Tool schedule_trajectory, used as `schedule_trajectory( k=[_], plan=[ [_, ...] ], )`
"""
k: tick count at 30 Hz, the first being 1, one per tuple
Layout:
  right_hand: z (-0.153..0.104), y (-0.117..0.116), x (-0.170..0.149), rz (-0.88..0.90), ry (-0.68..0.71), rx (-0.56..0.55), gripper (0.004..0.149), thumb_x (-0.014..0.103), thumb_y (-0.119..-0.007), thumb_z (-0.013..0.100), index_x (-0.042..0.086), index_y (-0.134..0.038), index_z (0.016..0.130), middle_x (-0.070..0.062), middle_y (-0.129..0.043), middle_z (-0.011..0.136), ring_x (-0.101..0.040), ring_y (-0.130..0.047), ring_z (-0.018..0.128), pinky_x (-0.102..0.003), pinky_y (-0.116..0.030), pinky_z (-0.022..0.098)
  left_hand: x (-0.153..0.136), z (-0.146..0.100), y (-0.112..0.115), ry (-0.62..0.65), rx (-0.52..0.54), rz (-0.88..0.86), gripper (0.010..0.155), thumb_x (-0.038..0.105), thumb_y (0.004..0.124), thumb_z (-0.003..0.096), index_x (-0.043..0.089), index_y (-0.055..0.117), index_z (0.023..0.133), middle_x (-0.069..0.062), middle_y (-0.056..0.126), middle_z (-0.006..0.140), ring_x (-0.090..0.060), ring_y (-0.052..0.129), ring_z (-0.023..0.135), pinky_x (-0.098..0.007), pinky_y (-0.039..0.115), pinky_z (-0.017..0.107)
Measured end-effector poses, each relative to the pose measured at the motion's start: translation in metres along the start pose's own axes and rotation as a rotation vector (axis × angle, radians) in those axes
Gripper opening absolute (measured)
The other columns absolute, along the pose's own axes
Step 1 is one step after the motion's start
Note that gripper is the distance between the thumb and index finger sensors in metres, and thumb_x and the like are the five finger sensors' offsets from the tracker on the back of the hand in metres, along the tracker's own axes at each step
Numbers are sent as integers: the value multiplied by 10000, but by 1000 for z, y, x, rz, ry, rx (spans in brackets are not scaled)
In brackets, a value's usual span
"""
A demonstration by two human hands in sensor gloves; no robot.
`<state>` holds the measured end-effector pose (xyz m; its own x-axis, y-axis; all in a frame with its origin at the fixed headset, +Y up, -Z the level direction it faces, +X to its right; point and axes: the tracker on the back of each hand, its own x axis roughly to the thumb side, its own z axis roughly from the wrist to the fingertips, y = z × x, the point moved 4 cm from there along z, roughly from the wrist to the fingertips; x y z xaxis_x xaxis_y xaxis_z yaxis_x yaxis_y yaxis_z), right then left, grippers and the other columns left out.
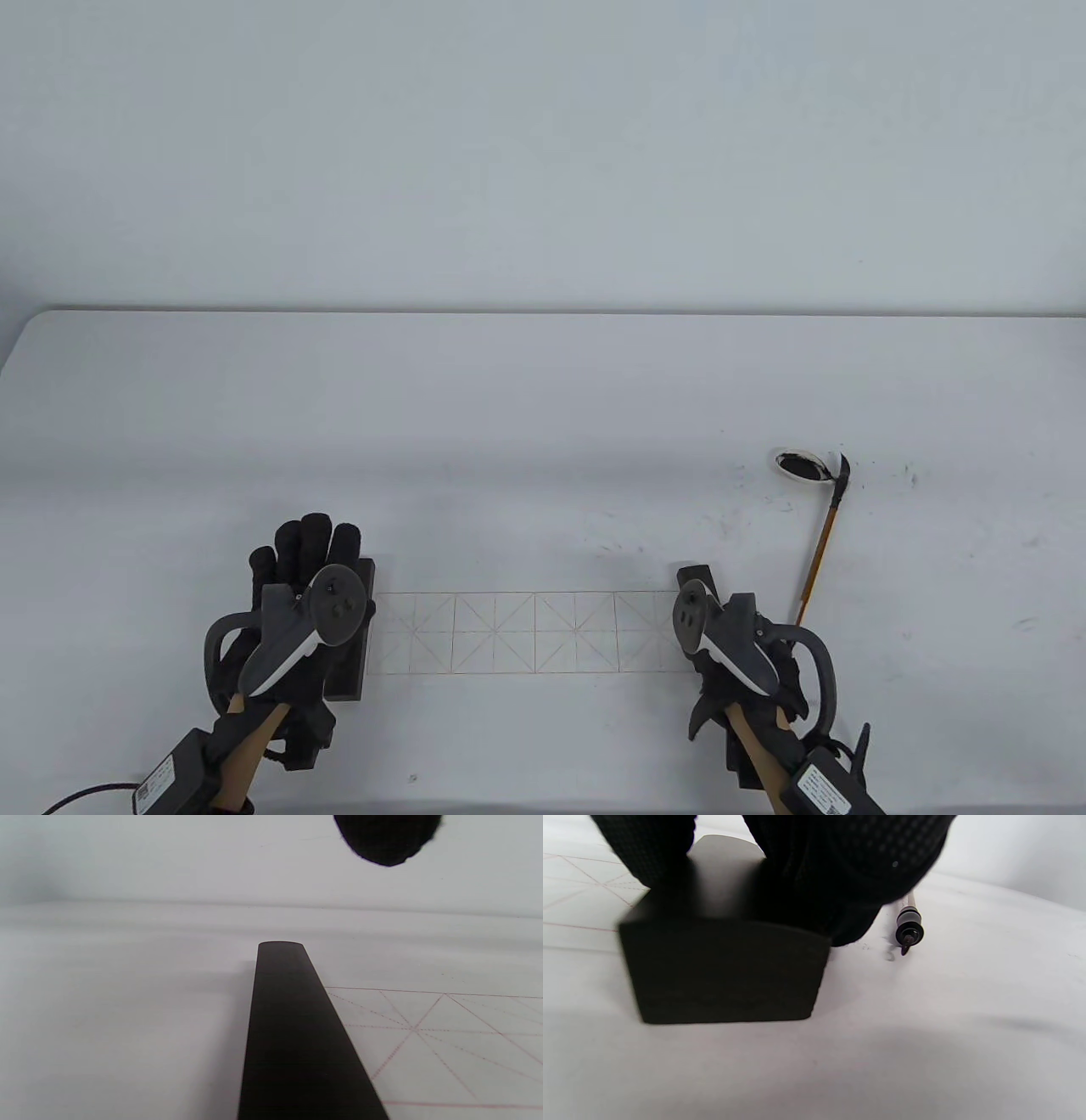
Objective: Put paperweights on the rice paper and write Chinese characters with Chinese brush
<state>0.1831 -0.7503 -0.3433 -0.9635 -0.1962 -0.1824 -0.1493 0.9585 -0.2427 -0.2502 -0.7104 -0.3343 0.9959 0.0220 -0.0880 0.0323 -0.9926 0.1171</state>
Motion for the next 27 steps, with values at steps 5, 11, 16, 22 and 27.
schedule_trajectory(
  k=[5, 11, 16, 22, 27],
  plan=[
    [0, 0, -3, 5, -17, -1, 717, 527, -711, 507, -40, -725, 946, -207, -891, 720, -246, -961, 474, -234, -862, 250, 0, 0, 0, 0, 1, -2, 861, 539, 626, 485, 408, 89, 1146, 26, 26, 1253, -293, 77, 1206, -479, 79, 866],
    [0, 1, -3, 3, -21, -5, 719, 528, -708, 508, -48, -733, 938, -207, -899, 706, -238, -970, 455, -225, -866, 234, -1, 0, 0, 0, 0, -1, 864, 539, 626, 485, 405, 87, 1147, 24, 28, 1254, -295, 78, 1206, -479, 81, 867],
    [0, 0, -4, 9, -22, -9, 723, 531, -705, 508, -55, -739, 931, -207, -906, 691, -230, -977, 435, -216, -868, 220, -1, 0, 0, 0, -4, 0, 862, 538, 626, 485, 403, 91, 1147, 23, 29, 1253, -297, 81, 1205, -480, 83, 866],
    [0, 0, -4, 17, -27, 2, 724, 529, -702, 511, -55, -731, 937, -209, -902, 697, -235, -975, 443, -222, -868, 225, -1, 0, 0, 0, -4, -1, 862, 538, 626, 485, 404, 92, 1147, 23, 31, 1254, -297, 81, 1205, -480, 85, 867],
    [1, -1, -6, 37, -21, 34, 741, 536, -697, 509, -58, -714, 954, -214, -892, 717, -241, -977, 466, -232, -874, 243, -1, 0, 0, 1, -8, -1, 862, 537, 627, 485, 402, 93, 1149, 19, 31, 1254, -299, 82, 1205, -481, 85, 866]
  ],
)
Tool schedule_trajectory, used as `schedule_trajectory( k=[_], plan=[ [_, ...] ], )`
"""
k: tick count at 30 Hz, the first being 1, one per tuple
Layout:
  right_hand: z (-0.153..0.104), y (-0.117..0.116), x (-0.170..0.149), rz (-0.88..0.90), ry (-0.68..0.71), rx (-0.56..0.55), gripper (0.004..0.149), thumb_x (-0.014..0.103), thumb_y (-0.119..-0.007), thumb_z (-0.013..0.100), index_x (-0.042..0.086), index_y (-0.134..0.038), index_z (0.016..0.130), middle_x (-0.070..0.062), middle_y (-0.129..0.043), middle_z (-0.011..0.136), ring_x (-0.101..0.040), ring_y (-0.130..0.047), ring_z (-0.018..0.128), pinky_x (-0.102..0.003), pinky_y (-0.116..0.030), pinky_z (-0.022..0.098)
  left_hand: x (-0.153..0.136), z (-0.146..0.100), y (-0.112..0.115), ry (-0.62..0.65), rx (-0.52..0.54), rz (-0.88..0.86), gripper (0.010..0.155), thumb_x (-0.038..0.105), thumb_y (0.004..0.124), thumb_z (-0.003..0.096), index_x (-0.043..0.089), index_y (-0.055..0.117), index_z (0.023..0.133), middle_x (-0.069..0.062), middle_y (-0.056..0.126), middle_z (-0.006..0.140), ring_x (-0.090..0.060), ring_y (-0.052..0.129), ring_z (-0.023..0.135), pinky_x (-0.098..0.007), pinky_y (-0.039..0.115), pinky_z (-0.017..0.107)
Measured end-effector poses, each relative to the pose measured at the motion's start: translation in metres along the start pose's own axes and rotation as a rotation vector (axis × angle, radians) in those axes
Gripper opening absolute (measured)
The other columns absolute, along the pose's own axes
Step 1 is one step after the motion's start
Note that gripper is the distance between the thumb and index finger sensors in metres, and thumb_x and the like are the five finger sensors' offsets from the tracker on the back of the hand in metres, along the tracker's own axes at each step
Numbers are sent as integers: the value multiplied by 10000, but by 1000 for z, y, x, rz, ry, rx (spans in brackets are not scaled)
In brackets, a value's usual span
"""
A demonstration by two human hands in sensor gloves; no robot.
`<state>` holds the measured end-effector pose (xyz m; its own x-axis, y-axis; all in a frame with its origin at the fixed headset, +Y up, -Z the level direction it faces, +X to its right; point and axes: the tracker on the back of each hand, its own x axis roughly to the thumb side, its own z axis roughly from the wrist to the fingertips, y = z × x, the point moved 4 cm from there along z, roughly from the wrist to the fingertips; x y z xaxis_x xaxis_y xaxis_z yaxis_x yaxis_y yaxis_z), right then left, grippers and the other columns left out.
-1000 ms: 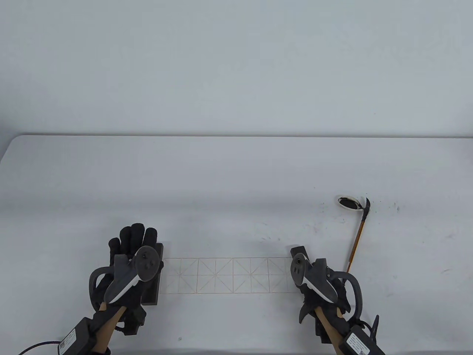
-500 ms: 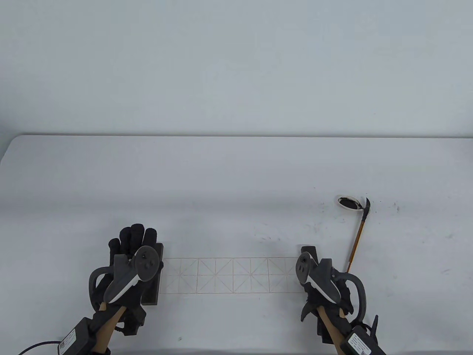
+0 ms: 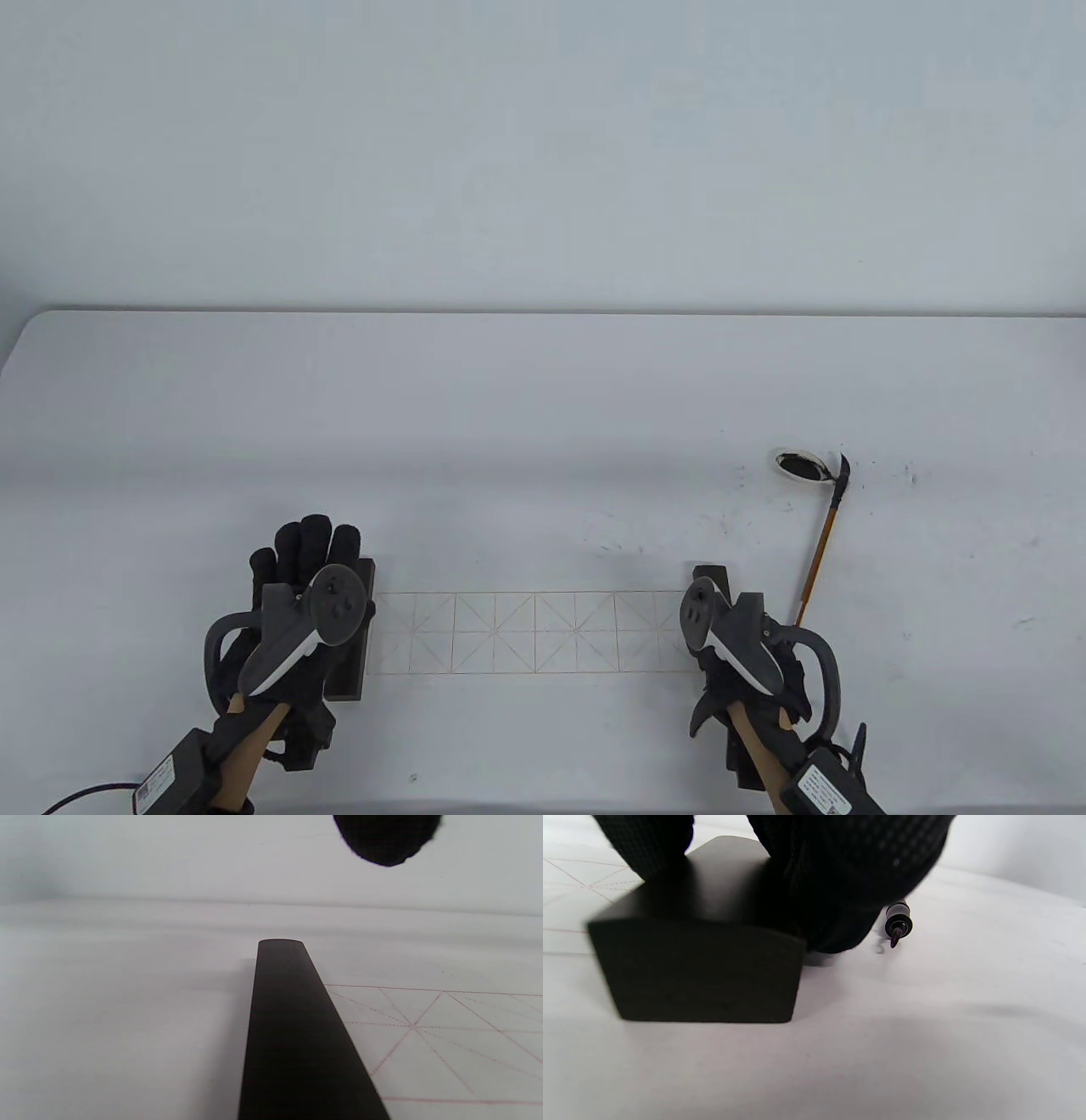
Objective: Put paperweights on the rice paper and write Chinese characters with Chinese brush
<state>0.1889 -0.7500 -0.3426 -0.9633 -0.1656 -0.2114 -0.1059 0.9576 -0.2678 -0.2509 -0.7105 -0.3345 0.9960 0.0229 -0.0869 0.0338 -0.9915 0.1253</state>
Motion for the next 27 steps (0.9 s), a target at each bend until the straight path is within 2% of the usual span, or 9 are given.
schedule_trajectory(
  k=[3, 6, 10, 14, 17, 19, 24, 27],
  plan=[
    [0, 4, -6, 51, 2, 2, 771, 543, -686, 512, -66, -681, 984, -235, -877, 769, -262, -977, 512, -256, -880, 276, 0, 0, 1, 1, -10, -4, 860, 537, 626, 485, 404, 95, 1148, 23, 30, 1254, -301, 83, 1205, -482, 87, 866],
    [-2, 15, -12, 91, 4, -69, 749, 521, -669, 527, -62, -664, 997, -243, -859, 812, -276, -969, 553, -281, -875, 300, 1, 0, 1, 6, -19, -6, 861, 538, 626, 485, 406, 92, 1148, 23, 28, 1253, -296, 83, 1205, -480, 86, 867],
    [-10, 47, -33, 247, 18, -248, 687, 458, -650, 555, -53, -642, 1014, -255, -839, 851, -307, -960, 596, -331, -866, 337, 2, 0, -1, 13, -13, -16, 860, 538, 624, 486, 407, 89, 1147, 19, 26, 1253, -299, 79, 1204, -480, 85, 867],
    [-17, 75, -69, 323, 5, -494, 613, 374, -618, 585, -54, -638, 1024, -284, -822, 876, -362, -943, 631, -400, -851, 370, -3, 0, -1, -11, -14, -16, 855, 537, 625, 486, 419, 92, 1144, 25, 27, 1253, -301, 79, 1204, -480, 84, 867],
    [-6, 81, -91, 143, 8, -571, 605, 356, -615, 588, -39, -594, 1046, -285, -775, 922, -384, -903, 703, -444, -827, 436, -7, 1, -3, -29, -14, -33, 854, 537, 624, 488, 424, 86, 1141, 21, 20, 1252, -296, 73, 1205, -479, 79, 867],
    [8, 74, -98, -9, 33, -546, 602, 334, -621, 587, 8, -510, 1081, -265, -692, 992, -388, -842, 787, -484, -786, 511, -7, 1, -3, -30, -13, -37, 854, 538, 623, 488, 428, 82, 1139, 21, 15, 1251, -298, 64, 1203, -479, 76, 867],
    [40, 43, -95, -465, 108, -519, 615, 309, -677, 564, 133, -415, 1092, -195, -627, 1033, -324, -830, 814, -445, -796, 530, -6, 1, -1, -24, -19, -25, 856, 537, 624, 488, 431, 76, 1137, 19, 18, 1252, -297, 70, 1204, -480, 78, 867],
    [57, 21, -86, -621, 164, -438, 637, 303, -706, 550, 170, -394, 1089, -171, -625, 1036, -303, -836, 813, -425, -803, 529, -7, 1, -1, -32, -24, -28, 856, 537, 624, 487, 436, 71, 1133, 22, 15, 1251, -298, 68, 1203, -481, 77, 867]
  ],
)
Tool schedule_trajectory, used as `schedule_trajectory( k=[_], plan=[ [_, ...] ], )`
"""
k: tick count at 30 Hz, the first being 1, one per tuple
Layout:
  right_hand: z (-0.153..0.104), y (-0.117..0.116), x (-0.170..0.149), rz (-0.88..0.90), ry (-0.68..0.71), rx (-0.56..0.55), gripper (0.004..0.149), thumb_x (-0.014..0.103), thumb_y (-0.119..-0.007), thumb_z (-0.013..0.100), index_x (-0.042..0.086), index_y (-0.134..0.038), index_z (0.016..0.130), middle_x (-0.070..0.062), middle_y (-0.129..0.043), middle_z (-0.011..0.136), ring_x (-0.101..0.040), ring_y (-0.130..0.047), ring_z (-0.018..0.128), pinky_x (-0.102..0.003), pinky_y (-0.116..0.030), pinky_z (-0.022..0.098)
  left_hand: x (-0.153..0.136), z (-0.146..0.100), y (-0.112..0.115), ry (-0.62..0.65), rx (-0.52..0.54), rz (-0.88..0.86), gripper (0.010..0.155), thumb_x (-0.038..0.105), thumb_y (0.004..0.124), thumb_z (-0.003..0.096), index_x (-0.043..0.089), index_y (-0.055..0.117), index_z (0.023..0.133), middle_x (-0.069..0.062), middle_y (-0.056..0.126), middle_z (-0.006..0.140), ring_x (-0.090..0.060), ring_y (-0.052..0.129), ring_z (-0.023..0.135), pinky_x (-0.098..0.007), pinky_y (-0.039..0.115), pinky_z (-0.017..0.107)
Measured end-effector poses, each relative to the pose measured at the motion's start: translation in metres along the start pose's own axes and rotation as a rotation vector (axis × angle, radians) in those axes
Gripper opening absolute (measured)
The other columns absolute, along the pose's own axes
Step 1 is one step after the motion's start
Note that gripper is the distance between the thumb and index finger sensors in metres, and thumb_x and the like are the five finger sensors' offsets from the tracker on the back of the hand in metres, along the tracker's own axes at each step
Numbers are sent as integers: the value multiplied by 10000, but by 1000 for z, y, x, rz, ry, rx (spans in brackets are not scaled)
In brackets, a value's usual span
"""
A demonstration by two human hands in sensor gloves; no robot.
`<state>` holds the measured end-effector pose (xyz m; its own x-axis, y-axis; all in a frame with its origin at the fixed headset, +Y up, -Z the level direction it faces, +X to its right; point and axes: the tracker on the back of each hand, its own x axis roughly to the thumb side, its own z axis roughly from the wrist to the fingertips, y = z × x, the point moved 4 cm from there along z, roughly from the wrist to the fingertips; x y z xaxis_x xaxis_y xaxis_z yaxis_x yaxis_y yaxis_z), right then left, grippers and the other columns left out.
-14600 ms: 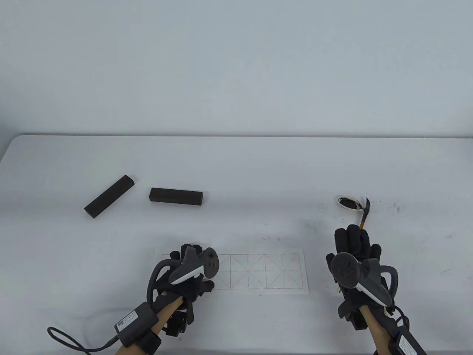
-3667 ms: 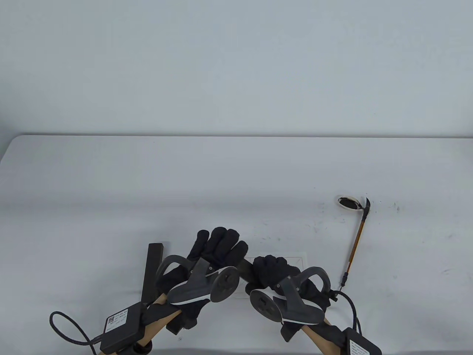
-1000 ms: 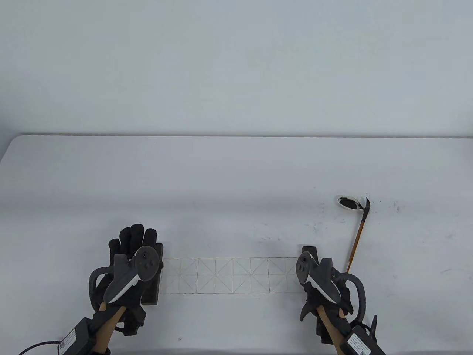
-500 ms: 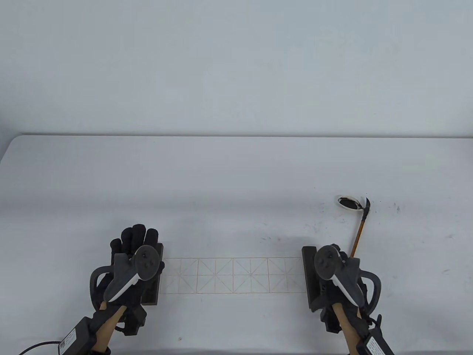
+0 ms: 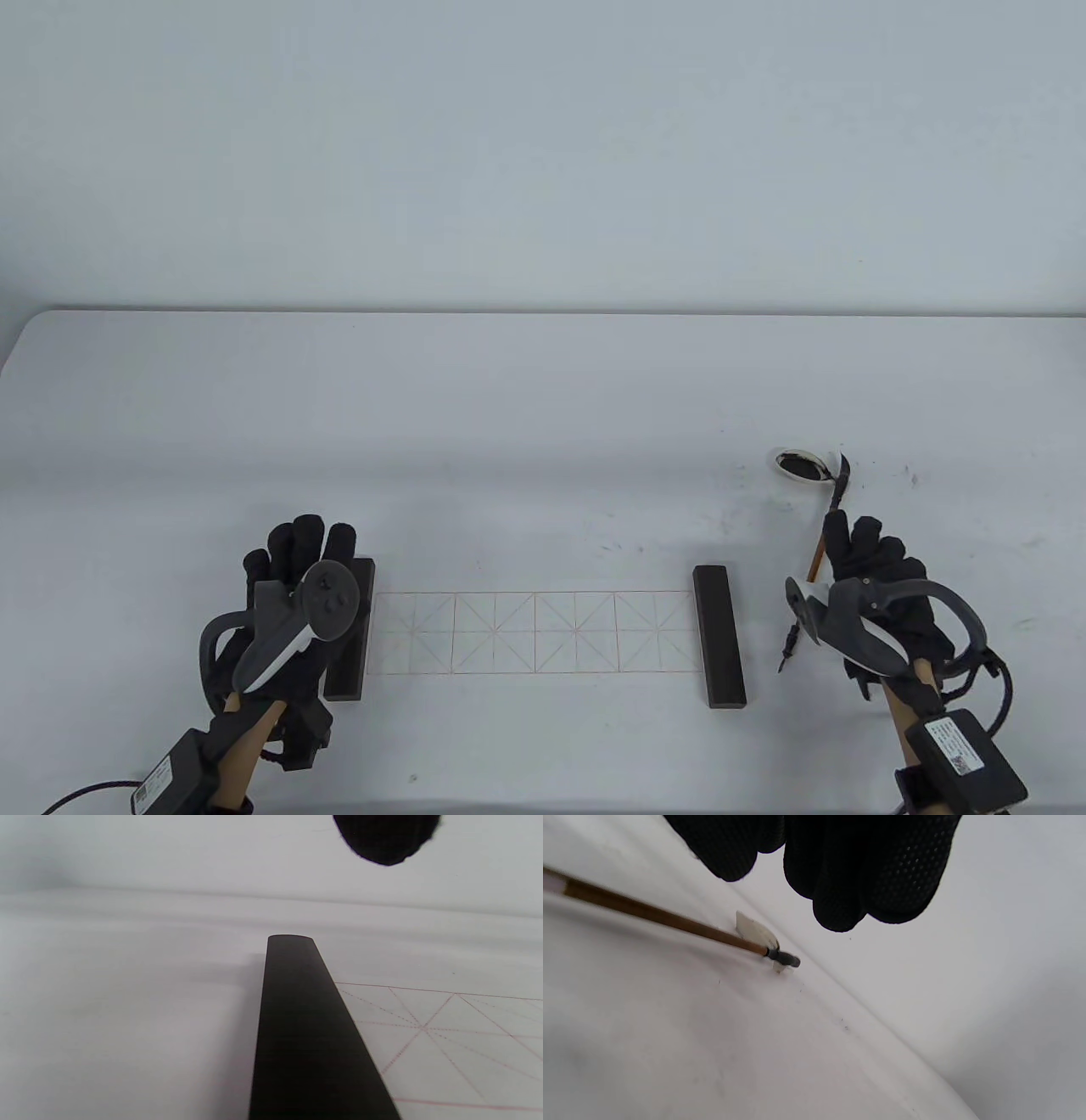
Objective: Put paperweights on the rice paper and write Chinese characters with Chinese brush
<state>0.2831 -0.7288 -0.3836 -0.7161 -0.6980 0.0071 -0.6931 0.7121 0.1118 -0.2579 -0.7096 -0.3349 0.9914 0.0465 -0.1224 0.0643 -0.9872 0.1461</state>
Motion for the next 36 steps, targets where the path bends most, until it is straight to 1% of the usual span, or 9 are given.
schedule_trajectory(
  k=[2, 7, 12, 16, 20, 29, 36],
  plan=[
    [5, -9, 9, -38, 36, 41, 656, 300, -719, 543, 183, -376, 1090, -163, -635, 1034, -298, -844, 809, -418, -806, 530, -1, 0, 0, -6, -2, -6, 856, 538, 623, 488, 441, 66, 1131, 22, 14, 1251, -299, 66, 1204, -481, 75, 867],
    [16, -21, 24, -76, 88, 64, 664, 286, -742, 533, 197, -382, 1083, -136, -701, 1000, -268, -890, 769, -390, -830, 503, -3, 1, -1, -15, -5, -14, 855, 538, 622, 489, 449, 57, 1125, 24, 10, 1250, -297, 62, 1204, -480, 72, 867],
    [20, -24, 31, -115, 124, 79, 641, 260, -740, 534, 210, -401, 1075, -107, -761, 965, -242, -919, 743, -368, -845, 486, -4, 1, -1, -14, -5, -13, 857, 539, 622, 488, 448, 55, 1124, 20, 11, 1251, -301, 65, 1203, -481, 74, 867],
    [15, -22, 30, -117, 144, 99, 625, 231, -731, 538, 220, -405, 1072, -100, -774, 954, -230, -919, 746, -363, -841, 493, -4, 1, 0, -17, -6, -11, 859, 538, 623, 488, 450, 51, 1123, 16, 7, 1249, -301, 61, 1202, -483, 73, 867],
    [16, -19, 30, -138, 166, 83, 594, 215, -729, 537, 244, -445, 1058, -104, -787, 934, -216, -921, 734, -355, -839, 489, -5, 1, 0, -20, -8, -11, 858, 539, 622, 488, 451, 52, 1122, 17, 5, 1249, -303, 61, 1201, -483, 73, 866],
    [18, -15, 32, -117, 171, -10, 502, 211, -729, 529, 216, -559, 1000, -90, -824, 875, -199, -943, 675, -337, -847, 461, -5, 1, 0, -27, -13, -11, 857, 538, 622, 488, 448, 53, 1123, 16, 7, 1249, -302, 61, 1201, -482, 74, 867],
    [19, -9, 31, -139, 172, -52, 482, 217, -727, 529, 223, -573, 986, -81, -829, 866, -186, -950, 668, -328, -858, 454, -6, 2, 0, -30, -17, -10, 856, 539, 622, 488, 448, 55, 1123, 19, 7, 1249, -303, 61, 1201, -483, 74, 866]
  ],
)
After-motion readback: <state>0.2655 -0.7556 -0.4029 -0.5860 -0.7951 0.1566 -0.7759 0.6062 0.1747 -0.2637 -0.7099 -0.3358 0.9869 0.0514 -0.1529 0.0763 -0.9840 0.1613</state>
